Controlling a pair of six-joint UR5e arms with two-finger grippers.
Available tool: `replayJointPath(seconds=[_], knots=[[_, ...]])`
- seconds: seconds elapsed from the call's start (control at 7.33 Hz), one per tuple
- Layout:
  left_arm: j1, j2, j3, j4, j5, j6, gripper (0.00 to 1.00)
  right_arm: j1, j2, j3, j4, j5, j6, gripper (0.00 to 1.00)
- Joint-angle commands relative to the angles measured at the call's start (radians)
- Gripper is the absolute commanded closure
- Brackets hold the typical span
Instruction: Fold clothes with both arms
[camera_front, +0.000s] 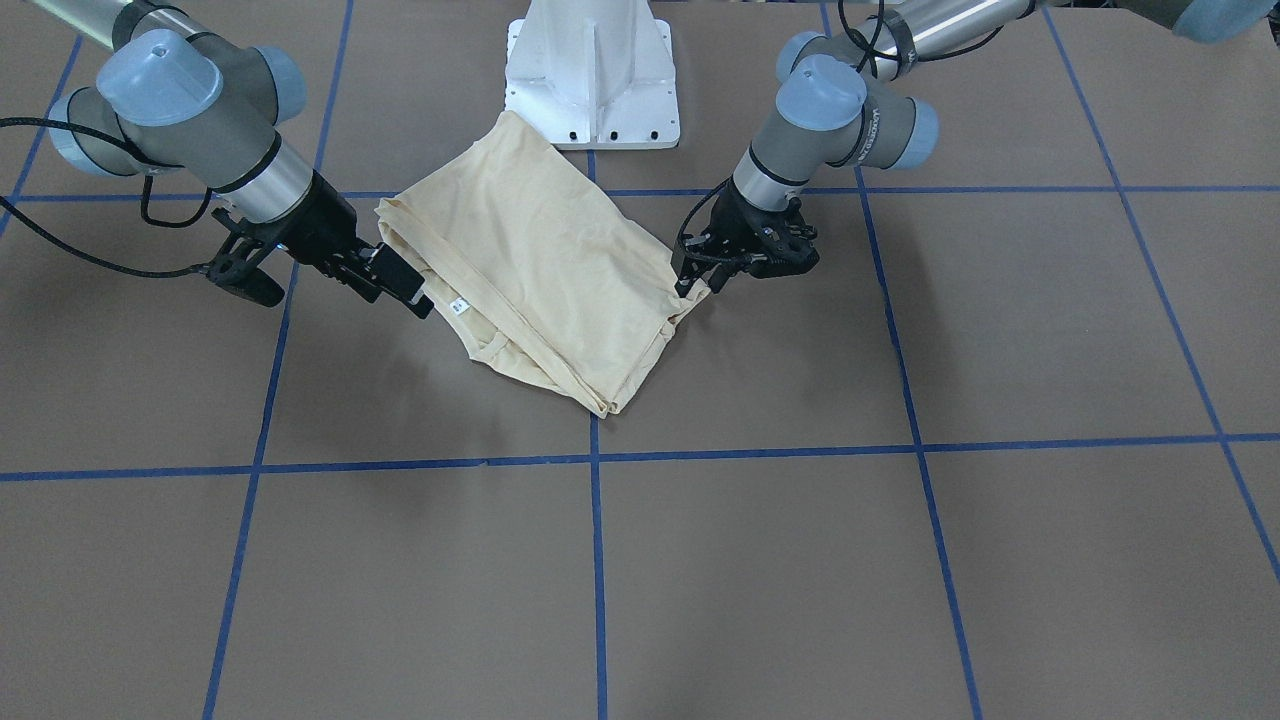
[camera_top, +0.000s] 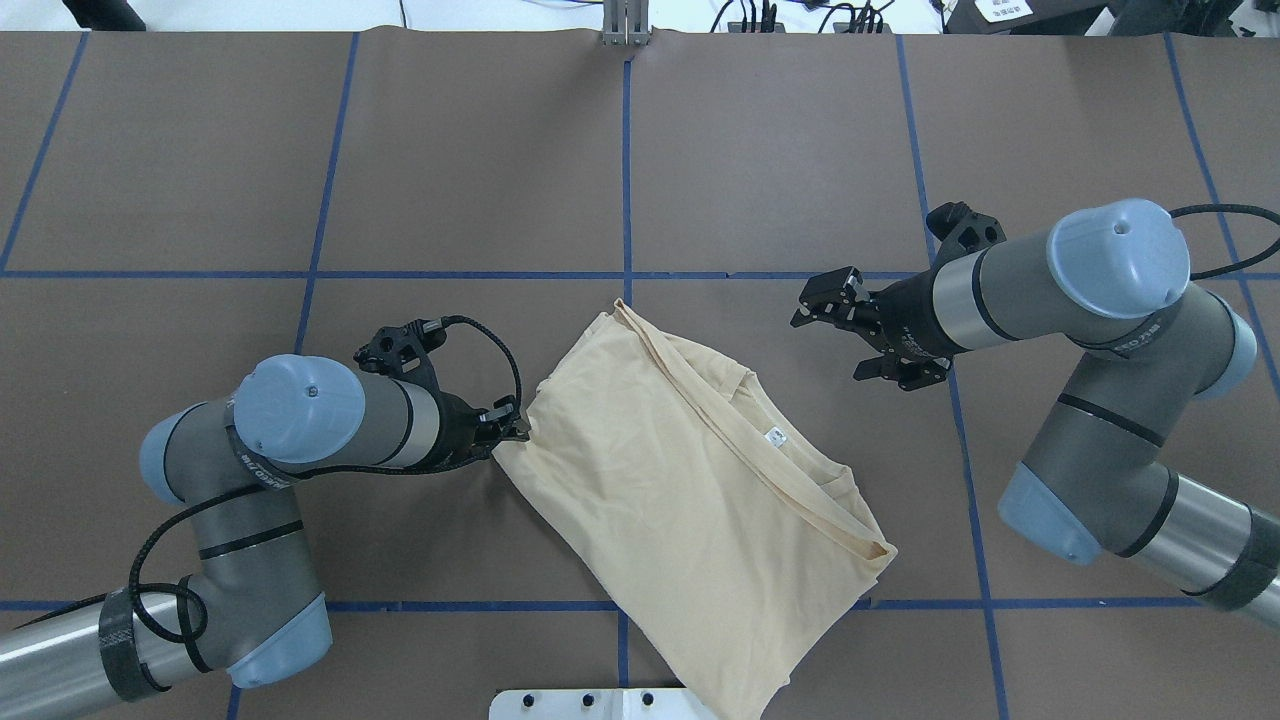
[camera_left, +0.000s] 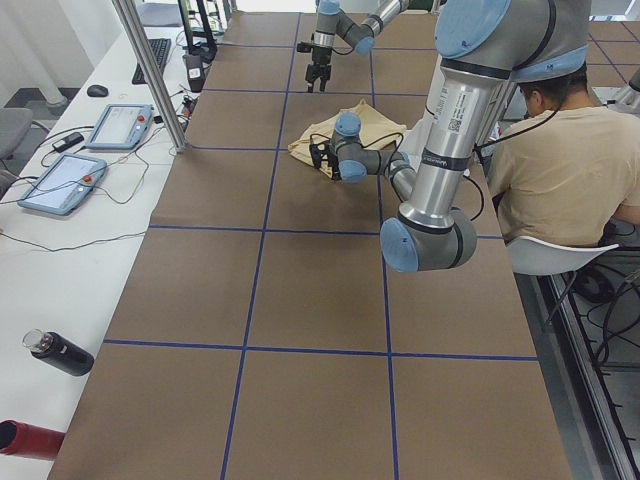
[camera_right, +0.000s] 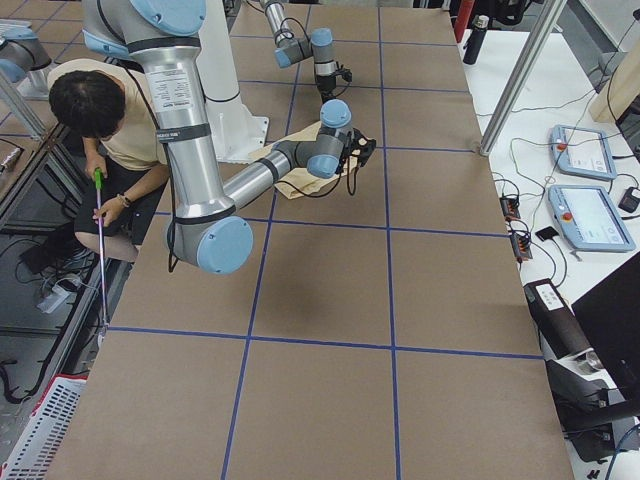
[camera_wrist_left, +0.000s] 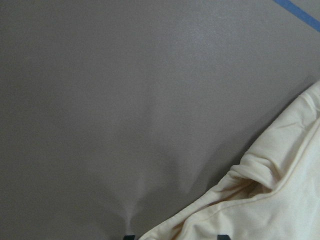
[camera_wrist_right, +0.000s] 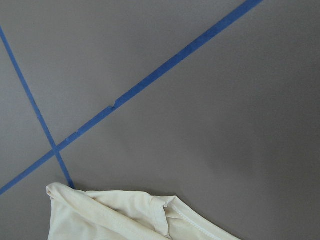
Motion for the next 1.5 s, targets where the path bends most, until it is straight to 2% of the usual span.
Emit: replayJointPath(seconds=[0.0,0.14,0.41,0.55,0.82,1.09,1.23,1.36], knots=[[0.002,0.007,0.001,0.0,0.001,-0.008,0.92,0.001,0.0,0.0,0.0,0.0,0.0,0.0],[0.002,0.007,-0.001,0.0,0.001,-0.008,1.0,0.001,0.0,0.0,-0.003,-0.002,0.0,0.0],[-0.015,0.007,-0.004,0.002,0.008,-0.005,1.0,0.002,0.0,0.0,-0.003,-0.005,0.0,0.0],[-0.027,0.001,0.002,0.0,0.054,0.012,1.0,0.002,0.0,0.0,-0.005,-0.005,0.002,0.0],[-0.149,-0.033,0.042,0.0,0.083,0.191,1.0,0.005,-0.002,0.0,-0.008,-0.005,0.002,0.0],[-0.254,-0.153,0.247,-0.059,0.083,0.297,1.0,0.007,0.0,0.004,-0.008,-0.006,0.005,0.0],[-0.288,-0.195,0.357,-0.193,0.083,0.299,1.0,0.004,0.003,0.008,-0.008,-0.021,0.008,0.0],[-0.311,-0.246,0.461,-0.254,0.083,0.305,0.7,0.002,0.001,0.02,-0.003,-0.108,0.009,0.0]])
